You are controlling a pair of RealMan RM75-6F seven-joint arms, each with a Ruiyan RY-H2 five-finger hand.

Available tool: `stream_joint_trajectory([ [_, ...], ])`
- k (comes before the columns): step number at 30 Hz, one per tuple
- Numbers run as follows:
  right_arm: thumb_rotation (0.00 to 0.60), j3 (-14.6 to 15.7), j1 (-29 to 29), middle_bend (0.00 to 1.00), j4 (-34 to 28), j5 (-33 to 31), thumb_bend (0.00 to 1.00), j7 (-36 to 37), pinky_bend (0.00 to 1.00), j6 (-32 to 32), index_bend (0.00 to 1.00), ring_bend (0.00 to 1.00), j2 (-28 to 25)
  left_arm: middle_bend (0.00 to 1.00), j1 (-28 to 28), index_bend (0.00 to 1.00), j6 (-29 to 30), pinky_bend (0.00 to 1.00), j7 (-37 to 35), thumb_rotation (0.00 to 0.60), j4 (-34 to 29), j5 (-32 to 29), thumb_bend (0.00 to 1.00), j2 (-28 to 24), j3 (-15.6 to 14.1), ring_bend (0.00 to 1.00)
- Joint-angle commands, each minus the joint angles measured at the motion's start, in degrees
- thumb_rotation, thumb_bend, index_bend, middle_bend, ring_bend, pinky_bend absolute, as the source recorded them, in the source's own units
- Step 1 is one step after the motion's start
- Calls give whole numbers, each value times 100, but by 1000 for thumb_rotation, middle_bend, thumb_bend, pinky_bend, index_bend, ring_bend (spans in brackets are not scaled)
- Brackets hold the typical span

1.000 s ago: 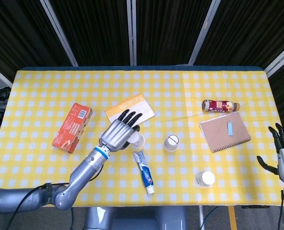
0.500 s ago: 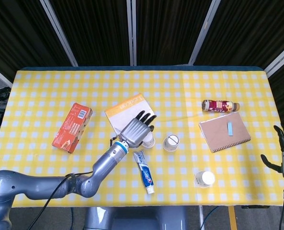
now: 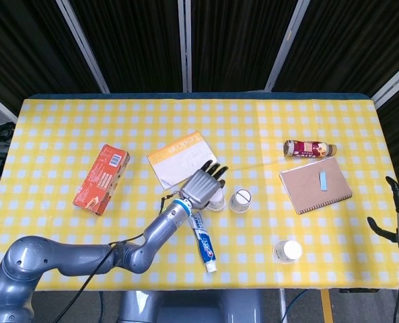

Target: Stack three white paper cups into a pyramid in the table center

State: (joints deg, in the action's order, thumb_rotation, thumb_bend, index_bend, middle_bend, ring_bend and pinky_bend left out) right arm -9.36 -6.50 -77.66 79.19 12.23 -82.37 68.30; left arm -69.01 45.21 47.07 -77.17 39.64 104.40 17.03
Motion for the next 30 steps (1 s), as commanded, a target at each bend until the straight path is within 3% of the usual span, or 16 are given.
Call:
stream_joint_trajectory([
  [1,600,7,-4,0,-3,12,135,-12,0,1,108,0,3,0,-46,189,-9,0,-133,600,26,74,340,18,-71,0],
  [8,600,14,-1,0,-36,17,134,-53,0,-2,109,0,-2,0,-21,6,161,0,-243,600,-137,232,271,-86,-237,0],
  [14,600,46,4,0,-68,90,135,-81,0,-42,109,0,-4,0,233,0,594,0,-428,600,-643,543,267,-372,-389,0],
  [18,600,74,3,0,-106,126,135,-114,0,-40,108,0,-7,0,730,0,1239,0,-625,600,-1344,987,267,-817,-681,0],
  [19,600,93,4,0,-117,147,135,-129,0,-35,108,0,-6,0,913,0,1472,0,-675,600,-1575,1160,267,-980,-811,0],
  [23,600,200,-13,0,-223,348,134,-268,0,-77,108,0,10,0,2188,0,2874,0,-1248,600,-2635,2240,267,-2024,-1807,0],
  [30,600,317,-25,0,-449,535,134,-438,0,-92,108,0,-27,0,3274,0,3845,0,-1844,600,-2625,3442,265,-2657,-2713,0],
])
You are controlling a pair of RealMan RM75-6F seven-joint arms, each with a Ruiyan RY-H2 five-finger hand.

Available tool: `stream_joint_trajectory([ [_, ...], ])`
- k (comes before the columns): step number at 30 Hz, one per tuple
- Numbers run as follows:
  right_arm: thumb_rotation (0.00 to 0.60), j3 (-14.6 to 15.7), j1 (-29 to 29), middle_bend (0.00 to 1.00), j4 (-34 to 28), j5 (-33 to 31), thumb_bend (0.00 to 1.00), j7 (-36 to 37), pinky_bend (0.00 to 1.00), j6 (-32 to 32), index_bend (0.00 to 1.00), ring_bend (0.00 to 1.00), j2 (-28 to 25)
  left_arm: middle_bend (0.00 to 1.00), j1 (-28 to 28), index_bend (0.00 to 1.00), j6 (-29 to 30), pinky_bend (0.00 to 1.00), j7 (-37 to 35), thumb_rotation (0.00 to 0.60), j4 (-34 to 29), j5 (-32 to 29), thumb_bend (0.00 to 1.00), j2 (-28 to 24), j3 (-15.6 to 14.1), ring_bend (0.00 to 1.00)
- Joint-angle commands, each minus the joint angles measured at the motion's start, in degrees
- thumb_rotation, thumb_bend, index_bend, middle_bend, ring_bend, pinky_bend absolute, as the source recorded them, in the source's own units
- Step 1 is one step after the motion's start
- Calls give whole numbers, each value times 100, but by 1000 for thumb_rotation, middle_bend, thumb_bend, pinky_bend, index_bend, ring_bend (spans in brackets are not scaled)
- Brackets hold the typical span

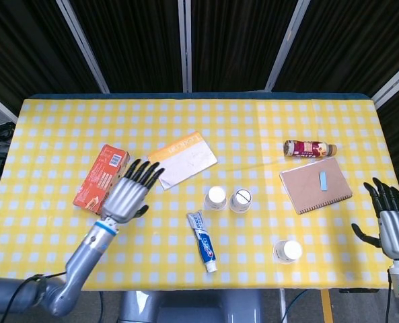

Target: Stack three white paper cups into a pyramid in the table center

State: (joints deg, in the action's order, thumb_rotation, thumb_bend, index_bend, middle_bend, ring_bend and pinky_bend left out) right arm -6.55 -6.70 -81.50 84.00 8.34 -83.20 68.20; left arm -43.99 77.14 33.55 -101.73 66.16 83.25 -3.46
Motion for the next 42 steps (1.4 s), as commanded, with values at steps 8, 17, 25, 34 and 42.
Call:
stream_joint_trajectory([
  [8,600,314,-61,0,-587,534,134,-67,0,49,108,0,-210,0,1694,0,1468,0,-1147,600,259,1756,265,-933,-1164,0],
  [17,600,1172,-892,0,-2023,1807,133,872,0,1485,108,0,-1615,0,2327,0,1909,0,-2259,600,863,2331,258,-1129,-1111,0],
  [25,600,1204,-1070,0,-2515,1758,129,438,0,1849,110,0,-1660,0,2492,0,1955,0,-2502,600,939,2555,257,-1191,-926,0],
  [34,600,1030,-1208,0,-2595,933,130,-796,0,2452,144,0,-1013,0,2651,0,1729,0,-2501,600,955,2752,257,-1213,-705,0],
  [42,600,935,-1239,0,-2364,305,130,-1305,0,2627,177,0,-673,0,2748,0,1546,0,-2466,600,939,2834,257,-1222,-535,0],
])
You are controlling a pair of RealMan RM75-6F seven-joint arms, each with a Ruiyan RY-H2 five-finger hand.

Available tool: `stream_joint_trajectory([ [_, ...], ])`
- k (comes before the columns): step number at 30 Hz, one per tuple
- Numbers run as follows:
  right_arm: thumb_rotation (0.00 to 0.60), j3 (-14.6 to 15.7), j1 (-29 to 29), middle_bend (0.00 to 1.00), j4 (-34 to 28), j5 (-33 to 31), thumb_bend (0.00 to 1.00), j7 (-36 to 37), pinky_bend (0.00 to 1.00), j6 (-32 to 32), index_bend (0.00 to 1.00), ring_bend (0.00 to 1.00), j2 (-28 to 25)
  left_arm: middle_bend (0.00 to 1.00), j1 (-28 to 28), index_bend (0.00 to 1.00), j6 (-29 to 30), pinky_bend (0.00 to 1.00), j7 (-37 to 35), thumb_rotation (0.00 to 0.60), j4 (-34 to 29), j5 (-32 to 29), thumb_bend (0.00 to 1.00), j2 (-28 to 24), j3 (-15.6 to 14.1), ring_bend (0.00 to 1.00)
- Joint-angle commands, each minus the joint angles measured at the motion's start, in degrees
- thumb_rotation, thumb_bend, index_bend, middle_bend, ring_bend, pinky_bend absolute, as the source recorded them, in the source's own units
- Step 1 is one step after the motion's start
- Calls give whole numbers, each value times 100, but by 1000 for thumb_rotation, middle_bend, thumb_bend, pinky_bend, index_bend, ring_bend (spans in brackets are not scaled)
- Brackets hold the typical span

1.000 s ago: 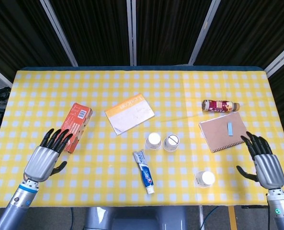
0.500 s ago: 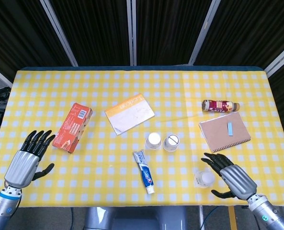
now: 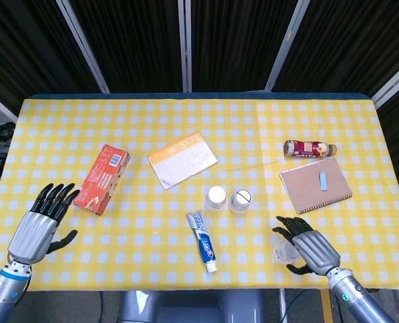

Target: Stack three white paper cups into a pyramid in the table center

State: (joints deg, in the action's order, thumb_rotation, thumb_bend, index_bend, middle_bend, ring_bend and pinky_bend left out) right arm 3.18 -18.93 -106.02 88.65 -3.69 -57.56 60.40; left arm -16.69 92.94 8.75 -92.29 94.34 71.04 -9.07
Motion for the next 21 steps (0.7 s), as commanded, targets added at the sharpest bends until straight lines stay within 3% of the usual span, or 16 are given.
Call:
stream_joint_trajectory([
  [1,600,-49,-19,0,113,-215,130,-109,0,70,153,0,140,0,28,0,-56,0,22,600,-7,30,257,-1,42,0],
  [6,600,-72,-21,0,211,-307,130,-60,0,15,80,0,216,0,86,0,-163,0,55,600,-17,73,257,-5,133,0],
  [13,600,-55,-38,0,239,-517,146,-240,0,65,242,0,205,0,147,0,-295,0,78,600,-32,120,257,-15,227,0],
  [21,600,-35,-35,0,219,-678,151,-419,0,67,312,0,196,0,188,0,-384,0,61,600,-69,134,257,-40,325,0],
])
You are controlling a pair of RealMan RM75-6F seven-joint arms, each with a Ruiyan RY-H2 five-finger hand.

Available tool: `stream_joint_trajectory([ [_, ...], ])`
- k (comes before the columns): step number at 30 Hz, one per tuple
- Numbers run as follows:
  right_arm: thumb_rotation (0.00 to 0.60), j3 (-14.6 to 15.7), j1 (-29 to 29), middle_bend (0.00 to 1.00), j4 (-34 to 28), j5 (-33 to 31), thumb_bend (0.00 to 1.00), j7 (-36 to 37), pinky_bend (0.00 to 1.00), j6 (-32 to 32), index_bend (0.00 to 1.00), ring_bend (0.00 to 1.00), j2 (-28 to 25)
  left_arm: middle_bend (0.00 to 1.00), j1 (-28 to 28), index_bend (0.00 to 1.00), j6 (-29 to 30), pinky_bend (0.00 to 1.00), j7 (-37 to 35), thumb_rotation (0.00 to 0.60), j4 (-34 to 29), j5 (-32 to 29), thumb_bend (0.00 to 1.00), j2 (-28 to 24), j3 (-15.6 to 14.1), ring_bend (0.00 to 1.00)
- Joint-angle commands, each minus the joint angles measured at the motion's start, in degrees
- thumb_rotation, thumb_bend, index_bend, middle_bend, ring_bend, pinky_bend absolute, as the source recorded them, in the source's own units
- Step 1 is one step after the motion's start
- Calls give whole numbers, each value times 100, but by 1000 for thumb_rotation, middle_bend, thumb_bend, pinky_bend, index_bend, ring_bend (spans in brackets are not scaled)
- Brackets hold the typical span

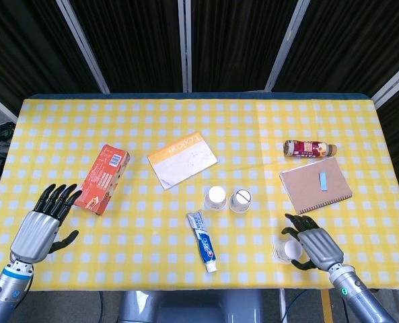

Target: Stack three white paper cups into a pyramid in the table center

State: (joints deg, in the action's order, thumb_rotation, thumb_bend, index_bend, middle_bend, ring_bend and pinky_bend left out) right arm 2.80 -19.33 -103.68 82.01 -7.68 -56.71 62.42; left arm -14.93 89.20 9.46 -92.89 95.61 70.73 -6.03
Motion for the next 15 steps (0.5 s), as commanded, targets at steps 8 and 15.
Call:
stream_joint_trajectory([
  [8,600,14,-25,1,69,-137,209,-33,0,41,345,0,85,0,72,0,-66,0,-87,600,-9,53,257,-53,114,0],
  [15,600,12,-30,40,83,-162,308,-95,23,1,420,0,137,0,108,0,-105,0,-112,600,-14,91,257,-71,159,0],
])
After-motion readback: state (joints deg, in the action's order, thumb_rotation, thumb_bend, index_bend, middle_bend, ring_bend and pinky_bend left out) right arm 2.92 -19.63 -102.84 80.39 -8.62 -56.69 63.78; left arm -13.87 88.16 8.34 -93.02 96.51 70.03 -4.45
